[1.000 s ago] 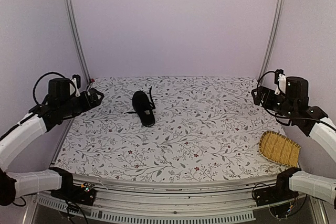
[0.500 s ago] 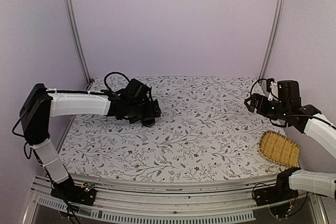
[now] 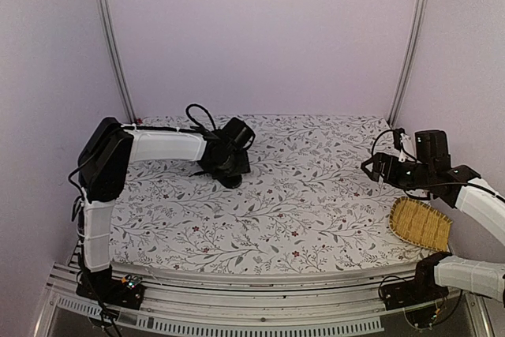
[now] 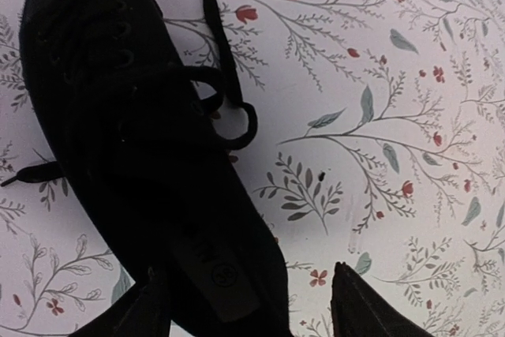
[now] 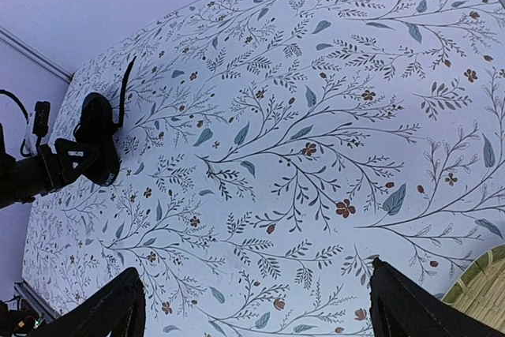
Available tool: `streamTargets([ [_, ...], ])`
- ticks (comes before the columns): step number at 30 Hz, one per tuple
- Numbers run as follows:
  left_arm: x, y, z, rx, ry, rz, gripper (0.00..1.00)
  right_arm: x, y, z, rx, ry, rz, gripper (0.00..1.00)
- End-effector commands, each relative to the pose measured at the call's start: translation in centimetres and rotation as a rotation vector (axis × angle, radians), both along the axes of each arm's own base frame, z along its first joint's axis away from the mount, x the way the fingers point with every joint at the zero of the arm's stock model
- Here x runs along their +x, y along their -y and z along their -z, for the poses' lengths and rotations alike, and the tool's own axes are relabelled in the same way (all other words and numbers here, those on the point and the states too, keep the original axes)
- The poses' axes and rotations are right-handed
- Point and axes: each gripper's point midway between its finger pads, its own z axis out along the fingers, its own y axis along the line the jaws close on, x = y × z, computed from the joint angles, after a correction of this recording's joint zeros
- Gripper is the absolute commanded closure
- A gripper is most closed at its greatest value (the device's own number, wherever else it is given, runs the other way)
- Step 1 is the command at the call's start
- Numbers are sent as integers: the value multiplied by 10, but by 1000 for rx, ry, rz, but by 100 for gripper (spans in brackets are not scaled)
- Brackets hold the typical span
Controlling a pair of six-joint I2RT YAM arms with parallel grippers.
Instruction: Tie the shoes
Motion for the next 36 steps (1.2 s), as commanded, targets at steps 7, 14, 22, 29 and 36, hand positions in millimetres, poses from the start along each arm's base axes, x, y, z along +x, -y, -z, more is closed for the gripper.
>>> streamTargets([
  [7, -23, -33, 15, 182, -61, -82, 35, -1, -5, -1, 6, 16, -37, 1],
  [14, -30, -58, -5, 277, -25, -72, 93, -2, -5, 0, 2, 11, -43, 1],
  [22, -33, -81, -112, 787, 120, 249, 100, -23, -55, -20, 159, 97, -345, 1],
  [29, -71, -19, -194, 789, 284, 590, 100, -52, -109, -48, 322, 245, -576, 1],
  [36, -112, 39, -223, 684, 344, 804, 100, -53, -149, -55, 294, 309, -636, 1],
])
